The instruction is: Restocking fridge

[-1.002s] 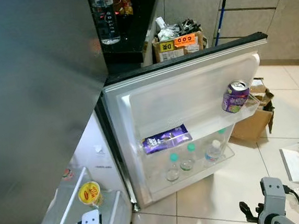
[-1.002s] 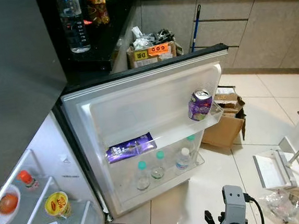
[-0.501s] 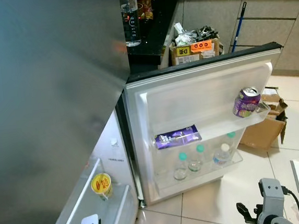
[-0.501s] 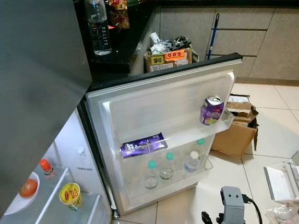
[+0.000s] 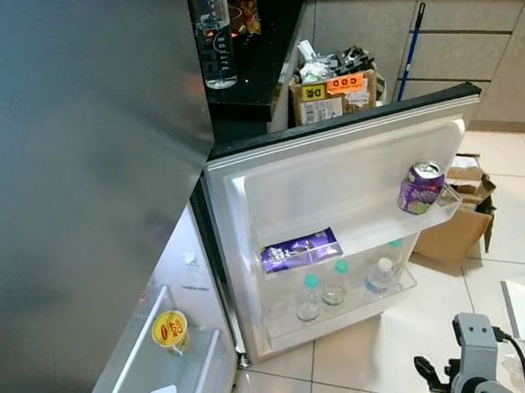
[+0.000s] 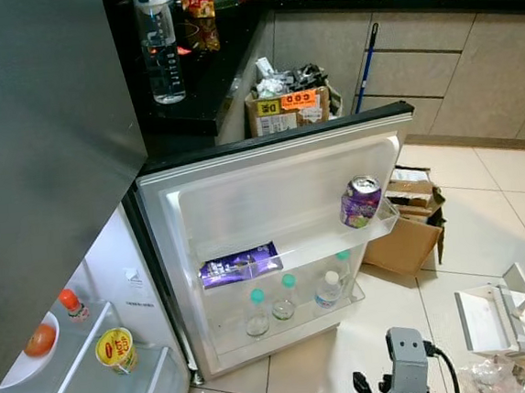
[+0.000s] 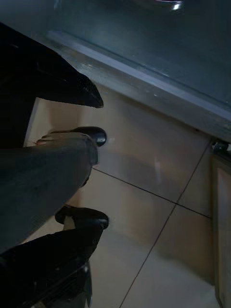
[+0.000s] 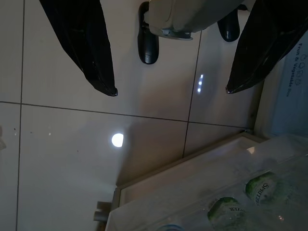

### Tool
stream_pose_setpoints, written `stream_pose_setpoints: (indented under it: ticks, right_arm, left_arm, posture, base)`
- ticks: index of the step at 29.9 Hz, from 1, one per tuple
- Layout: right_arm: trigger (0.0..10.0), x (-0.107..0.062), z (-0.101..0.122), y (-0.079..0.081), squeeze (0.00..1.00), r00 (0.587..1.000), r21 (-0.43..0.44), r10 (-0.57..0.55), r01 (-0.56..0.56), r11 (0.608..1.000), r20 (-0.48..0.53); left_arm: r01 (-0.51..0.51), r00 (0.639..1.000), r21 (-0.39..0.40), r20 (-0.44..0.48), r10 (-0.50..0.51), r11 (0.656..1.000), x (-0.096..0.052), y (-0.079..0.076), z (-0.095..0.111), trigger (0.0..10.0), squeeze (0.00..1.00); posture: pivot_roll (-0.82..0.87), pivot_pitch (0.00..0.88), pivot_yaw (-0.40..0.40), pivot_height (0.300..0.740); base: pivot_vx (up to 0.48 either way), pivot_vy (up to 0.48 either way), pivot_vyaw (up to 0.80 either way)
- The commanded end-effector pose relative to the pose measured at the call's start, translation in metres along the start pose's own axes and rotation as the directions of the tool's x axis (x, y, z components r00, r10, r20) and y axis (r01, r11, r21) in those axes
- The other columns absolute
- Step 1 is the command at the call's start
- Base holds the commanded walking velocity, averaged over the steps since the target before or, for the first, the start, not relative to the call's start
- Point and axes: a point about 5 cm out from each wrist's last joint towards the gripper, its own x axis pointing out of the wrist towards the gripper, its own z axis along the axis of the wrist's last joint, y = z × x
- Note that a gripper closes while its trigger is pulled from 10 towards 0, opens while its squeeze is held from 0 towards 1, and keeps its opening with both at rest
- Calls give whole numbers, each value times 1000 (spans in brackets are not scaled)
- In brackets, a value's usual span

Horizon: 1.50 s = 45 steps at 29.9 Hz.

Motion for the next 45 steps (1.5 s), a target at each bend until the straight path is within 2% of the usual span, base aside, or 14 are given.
stream_pose_setpoints:
  ticks: [1,3,5,6,9,11,13,15,17,21,25,27,30,45]
  right_arm:
    - [10000,-1,-5,0,0,1000,1,-3,3,1000,-8]
    - [10000,-2,-8,-1,0,1000,6,-21,21,1000,-21]
    - [10000,-5,-18,-4,0,995,-41,-76,74,996,-66]
    - [10000,-8,-30,-5,0,987,-81,-113,104,991,-113]
    - [10000,-9,-34,-5,0,985,-87,-119,109,990,-125]
    - [10000,-13,-45,-5,0,974,-169,-155,127,977,-166]
    - [10000,-13,-45,-5,0,974,-169,-155,127,977,-166]
    - [10000,-14,-51,-5,0,966,-201,-178,139,970,-186]
    - [10000,-17,-60,-4,0,957,-271,-218,162,949,-193]
    - [10000,-18,-64,0,0,953,-308,-224,156,939,-201]
    - [10000,-17,-65,2,0,955,-296,-204,135,946,-215]
    - [10000,-13,-61,11,0,969,-210,-110,63,976,-221]
    - [10000,-11,-58,15,0,974,-162,-66,30,986,-216]
    - [10000,-11,-60,17,0,974,-102,-19,-5,995,-228]
  left_arm:
    - [3,999,0,-32,-3,1000,-1,-2,-8,10000,0]
    - [14,999,4,-31,-13,1000,-2,-3,-9,10000,0]
    - [16,1000,-23,-27,-17,1000,-2,-2,-9,10000,0]
    - [6,999,-31,-35,-7,1000,-2,-1,-10,10000,0]
    - [4,999,-31,-37,-5,1000,-2,0,-10,10000,0]
    - [9,999,-36,-41,-10,999,-2,-1,-9,10000,0]
    - [9,999,-36,-41,-10,999,-2,-1,-9,10000,0]
    - [12,999,-34,-45,-14,999,-1,-2,-9,10000,0]
    - [24,998,-17,-56,-24,1000,1,-7,-8,10000,0]
    - [41,998,-11,-57,-41,999,3,-12,-7,10000,0]
    - [47,997,-9,-57,-47,999,4,-13,-6,10000,0]
    - [62,996,-7,-59,-62,998,4,-15,-6,10000,0]
    - [69,995,-2,-67,-69,998,4,-16,-6,10000,0]
    - [73,993,11,-95,-72,997,2,-14,-12,10000,0]
  posture:
    - [-45,0,-19,740]
    - [-45,0,-21,740]
    - [-46,0,-23,740]
    - [-47,0,-24,740]
    - [-47,0,-24,740]
    - [-47,0,-24,740]
    - [-47,0,-24,740]
    - [-47,0,-24,740]
    - [-48,0,-18,740]
    - [-48,0,-17,740]
    - [-49,0,-17,740]
    - [-49,0,-17,740]
    - [-53,0,-19,740]
    - [-52,0,-19,740]
  base:
    - [0,0,0]
    - [0,0,0]
    - [0,0,0]
    - [0,0,0]
    - [0,0,0]
    - [0,0,0]
    - [0,0,0]
    - [0,0,0]
    - [0,-126,0]
    - [0,-260,0]
    - [0,-292,0]
    - [0,-349,0]
    - [0,-375,0]
    - [0,-435,0]
